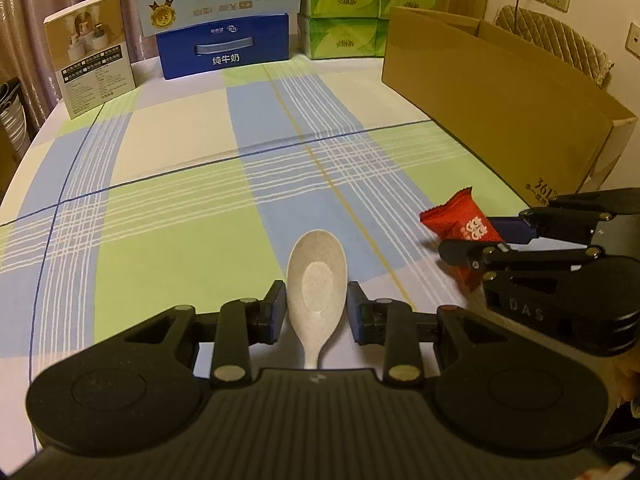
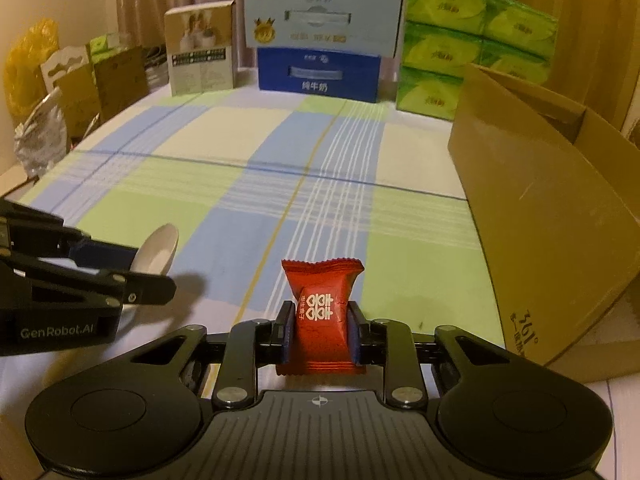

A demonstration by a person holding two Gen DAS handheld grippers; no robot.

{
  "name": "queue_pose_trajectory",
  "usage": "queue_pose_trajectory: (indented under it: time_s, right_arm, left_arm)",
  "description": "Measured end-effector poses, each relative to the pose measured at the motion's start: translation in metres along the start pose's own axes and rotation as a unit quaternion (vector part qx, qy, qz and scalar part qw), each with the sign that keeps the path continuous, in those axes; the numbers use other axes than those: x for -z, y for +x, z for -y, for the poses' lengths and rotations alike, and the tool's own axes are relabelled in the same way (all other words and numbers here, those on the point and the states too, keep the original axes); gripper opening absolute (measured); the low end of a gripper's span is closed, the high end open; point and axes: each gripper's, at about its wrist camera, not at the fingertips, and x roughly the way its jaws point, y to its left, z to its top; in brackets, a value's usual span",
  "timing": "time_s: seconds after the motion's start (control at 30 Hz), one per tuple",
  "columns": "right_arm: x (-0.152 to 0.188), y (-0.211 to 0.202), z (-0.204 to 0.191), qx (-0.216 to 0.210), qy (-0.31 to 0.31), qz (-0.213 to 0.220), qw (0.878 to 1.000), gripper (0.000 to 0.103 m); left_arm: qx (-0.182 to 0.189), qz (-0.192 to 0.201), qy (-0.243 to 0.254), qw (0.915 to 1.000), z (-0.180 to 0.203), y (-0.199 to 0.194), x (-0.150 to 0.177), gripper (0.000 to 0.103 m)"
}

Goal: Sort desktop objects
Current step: 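Lift the spoon with the left tool while the right lifts the red candy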

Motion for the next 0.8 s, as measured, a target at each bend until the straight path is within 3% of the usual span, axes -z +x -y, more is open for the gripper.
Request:
queue_pose_trajectory:
  time_s: [0.8]
  right_arm:
    - [-0.001, -0.024, 0.011, -0.021, 0.05, 0.015, 0.998, 0.023]
  left_arm:
    - [-0.004, 0.018, -0.022, 0.9996, 0.003, -0.024, 0.001, 0.027]
